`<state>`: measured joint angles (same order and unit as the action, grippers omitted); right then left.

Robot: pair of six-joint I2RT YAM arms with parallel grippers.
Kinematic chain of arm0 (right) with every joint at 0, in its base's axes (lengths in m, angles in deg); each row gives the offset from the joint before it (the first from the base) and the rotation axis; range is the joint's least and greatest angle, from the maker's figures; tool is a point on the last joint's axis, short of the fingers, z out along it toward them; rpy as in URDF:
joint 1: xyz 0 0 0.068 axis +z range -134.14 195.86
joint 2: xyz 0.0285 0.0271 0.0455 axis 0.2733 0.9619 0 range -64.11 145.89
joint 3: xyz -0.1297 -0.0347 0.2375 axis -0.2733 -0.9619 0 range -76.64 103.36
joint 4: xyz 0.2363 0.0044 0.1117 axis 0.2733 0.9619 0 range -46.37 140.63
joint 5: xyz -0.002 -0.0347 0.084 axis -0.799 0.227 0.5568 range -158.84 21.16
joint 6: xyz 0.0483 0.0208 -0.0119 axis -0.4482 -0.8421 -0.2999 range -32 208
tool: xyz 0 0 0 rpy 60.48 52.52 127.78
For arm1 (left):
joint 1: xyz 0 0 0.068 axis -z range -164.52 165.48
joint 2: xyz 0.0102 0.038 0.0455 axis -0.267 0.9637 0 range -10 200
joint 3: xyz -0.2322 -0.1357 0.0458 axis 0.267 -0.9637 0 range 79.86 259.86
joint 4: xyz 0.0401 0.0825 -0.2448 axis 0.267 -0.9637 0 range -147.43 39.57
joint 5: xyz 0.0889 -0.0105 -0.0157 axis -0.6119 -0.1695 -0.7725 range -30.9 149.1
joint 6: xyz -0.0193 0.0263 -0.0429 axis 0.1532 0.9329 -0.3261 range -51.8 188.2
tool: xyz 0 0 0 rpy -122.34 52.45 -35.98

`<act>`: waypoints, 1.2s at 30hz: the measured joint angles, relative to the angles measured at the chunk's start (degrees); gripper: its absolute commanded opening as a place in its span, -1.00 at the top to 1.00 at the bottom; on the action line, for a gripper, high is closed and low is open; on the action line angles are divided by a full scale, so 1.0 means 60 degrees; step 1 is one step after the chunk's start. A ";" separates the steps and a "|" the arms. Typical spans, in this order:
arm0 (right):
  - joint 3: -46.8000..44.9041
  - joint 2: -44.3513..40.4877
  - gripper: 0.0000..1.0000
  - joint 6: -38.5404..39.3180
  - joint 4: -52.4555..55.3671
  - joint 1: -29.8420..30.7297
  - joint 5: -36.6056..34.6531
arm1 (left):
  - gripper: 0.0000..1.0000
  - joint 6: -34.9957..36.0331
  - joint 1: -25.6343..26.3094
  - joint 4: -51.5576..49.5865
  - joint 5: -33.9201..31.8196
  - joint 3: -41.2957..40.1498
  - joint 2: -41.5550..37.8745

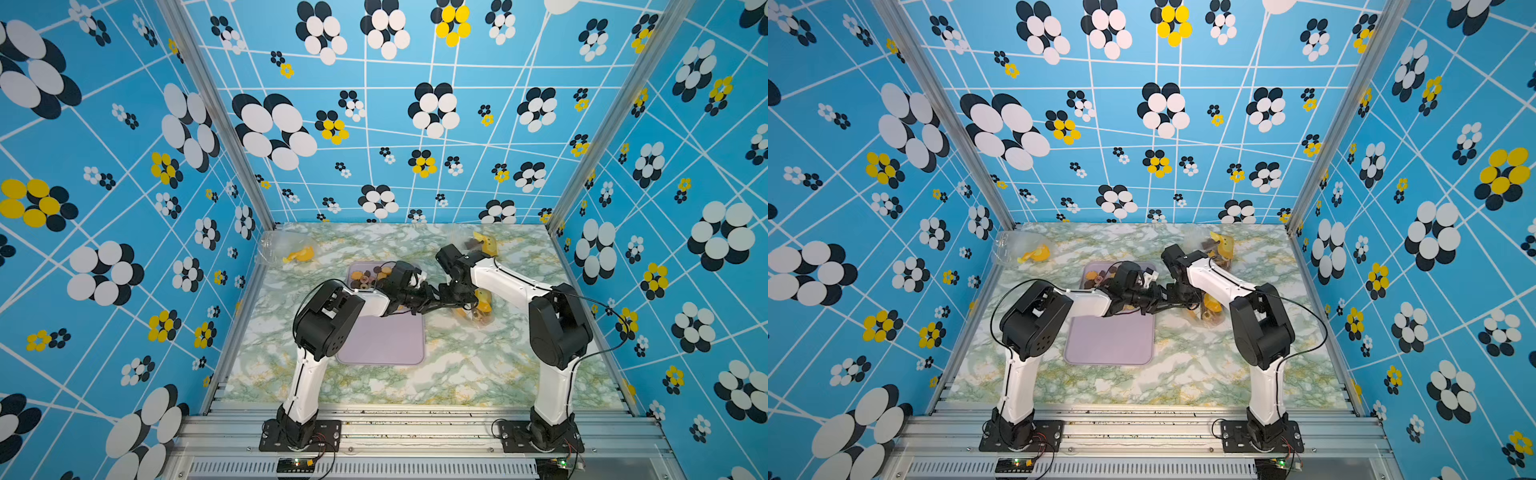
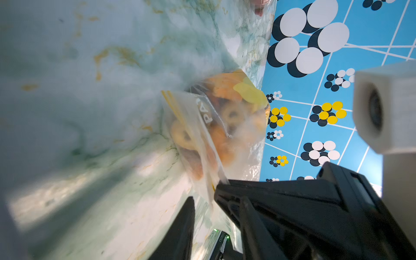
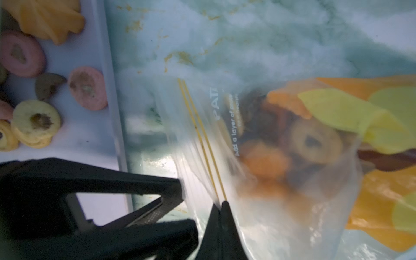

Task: Pour cookies out of the ziploc bag
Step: Open the ziploc bag at the center of the board.

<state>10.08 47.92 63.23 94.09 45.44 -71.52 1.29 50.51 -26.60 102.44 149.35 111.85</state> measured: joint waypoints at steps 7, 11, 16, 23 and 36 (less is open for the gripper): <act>-0.0004 -0.0040 1.00 -0.0022 -0.0004 -0.0011 0.0011 | 0.36 0.0000 0.0022 -0.0011 0.0000 0.0011 0.0186; -0.0004 -0.0040 1.00 -0.0022 -0.0004 -0.0011 0.0011 | 0.38 0.0000 0.0062 -0.0018 0.0004 0.0080 0.0288; -0.0004 -0.0040 1.00 -0.0022 -0.0007 -0.0026 0.0044 | 0.44 0.0000 0.0087 -0.0022 0.0004 0.0270 0.0331; -0.0055 -0.0040 1.00 -0.0022 -0.0029 -0.0062 0.0047 | 0.58 -0.0004 0.0106 -0.0044 0.0044 0.0452 0.0444; -0.0098 -0.0076 1.00 -0.0018 -0.0022 -0.0062 0.0040 | 1.00 -0.0004 0.0124 -0.0124 0.0113 0.0452 0.0503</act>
<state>9.49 47.46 63.12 93.96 45.07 -71.28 1.26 51.25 -27.34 103.11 152.06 114.86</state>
